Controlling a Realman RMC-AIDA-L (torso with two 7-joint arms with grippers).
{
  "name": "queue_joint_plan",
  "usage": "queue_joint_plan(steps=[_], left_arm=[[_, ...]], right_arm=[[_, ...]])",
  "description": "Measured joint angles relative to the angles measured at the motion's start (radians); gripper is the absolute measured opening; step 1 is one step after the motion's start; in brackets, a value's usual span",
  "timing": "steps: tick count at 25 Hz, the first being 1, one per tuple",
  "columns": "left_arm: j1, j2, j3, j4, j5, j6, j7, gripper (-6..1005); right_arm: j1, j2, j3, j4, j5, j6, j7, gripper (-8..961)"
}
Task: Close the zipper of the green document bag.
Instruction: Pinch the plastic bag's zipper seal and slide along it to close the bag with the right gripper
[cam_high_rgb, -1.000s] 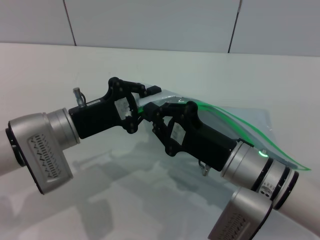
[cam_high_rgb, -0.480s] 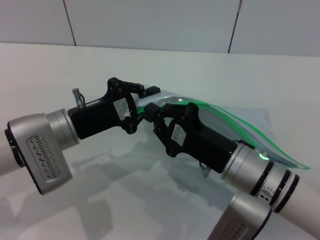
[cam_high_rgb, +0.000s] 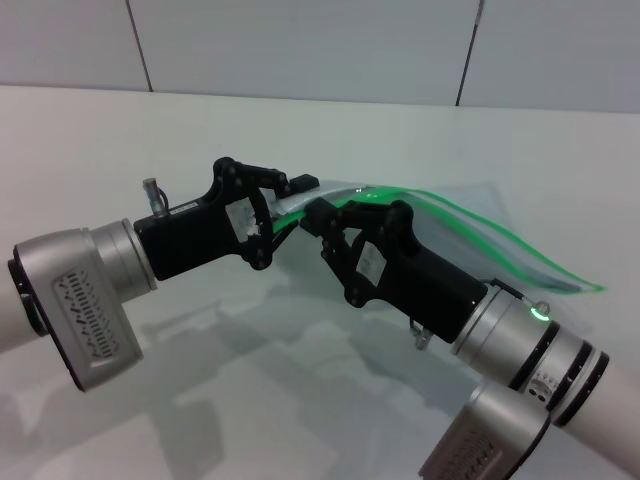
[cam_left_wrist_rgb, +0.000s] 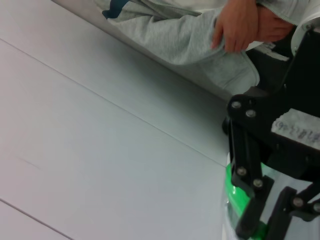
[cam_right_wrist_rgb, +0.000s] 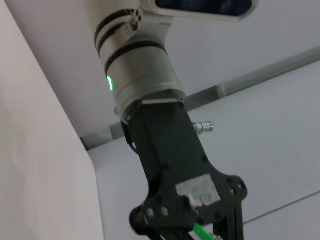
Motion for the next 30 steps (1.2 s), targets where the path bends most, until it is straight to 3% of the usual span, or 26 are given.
queue_joint_plan(steps=[30], left_arm=[[0.000, -0.006, 0.005, -0.009, 0.028, 0.000, 0.009, 54]], right_arm=[[-0.036, -0.003, 0.069, -0.020, 0.037, 0.017, 0.000, 93]])
